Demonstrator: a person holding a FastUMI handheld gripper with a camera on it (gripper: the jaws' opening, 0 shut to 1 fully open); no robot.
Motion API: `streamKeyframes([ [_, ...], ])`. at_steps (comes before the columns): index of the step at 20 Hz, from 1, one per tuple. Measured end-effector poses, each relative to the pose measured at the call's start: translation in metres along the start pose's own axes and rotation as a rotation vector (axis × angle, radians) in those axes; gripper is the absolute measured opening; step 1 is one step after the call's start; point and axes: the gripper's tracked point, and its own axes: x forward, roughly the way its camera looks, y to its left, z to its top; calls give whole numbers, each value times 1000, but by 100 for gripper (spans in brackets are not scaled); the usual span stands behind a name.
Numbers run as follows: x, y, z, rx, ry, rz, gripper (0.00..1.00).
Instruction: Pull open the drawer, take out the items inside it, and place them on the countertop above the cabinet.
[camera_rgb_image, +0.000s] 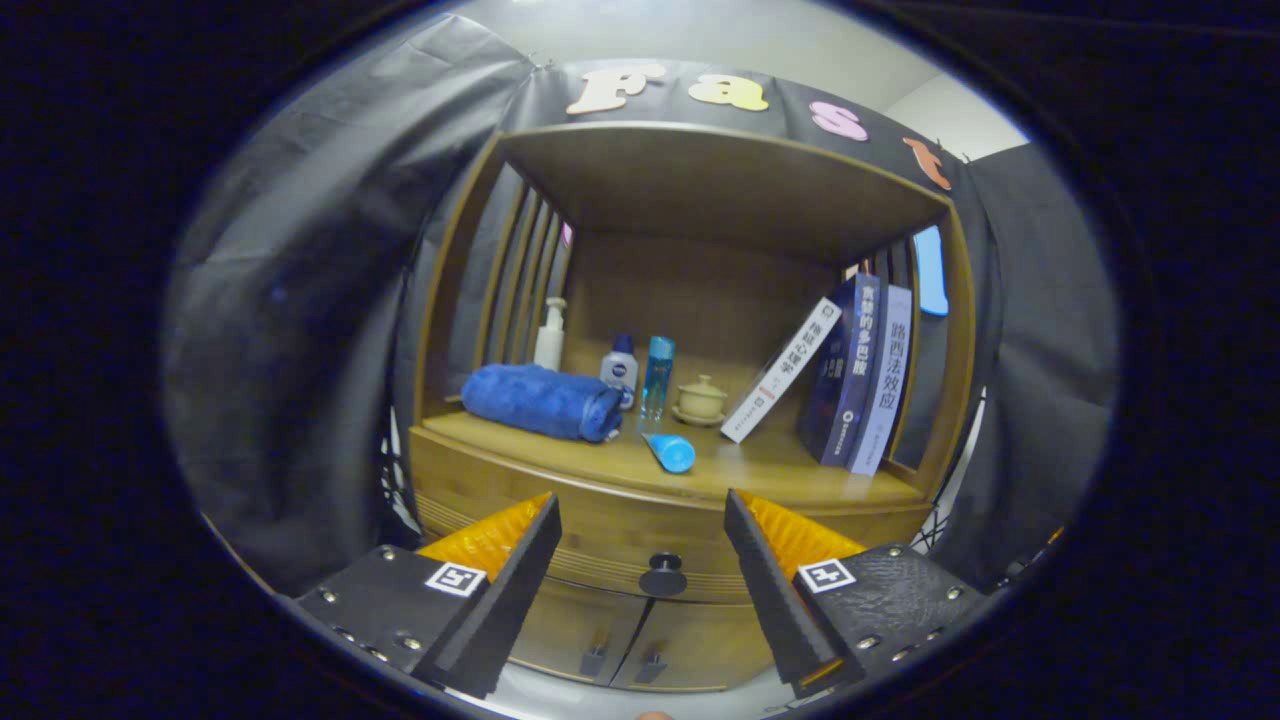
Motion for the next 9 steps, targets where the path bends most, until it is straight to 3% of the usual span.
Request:
streamKeyframes([
  [9,-117,-27,83,29,-65,73,98],
])
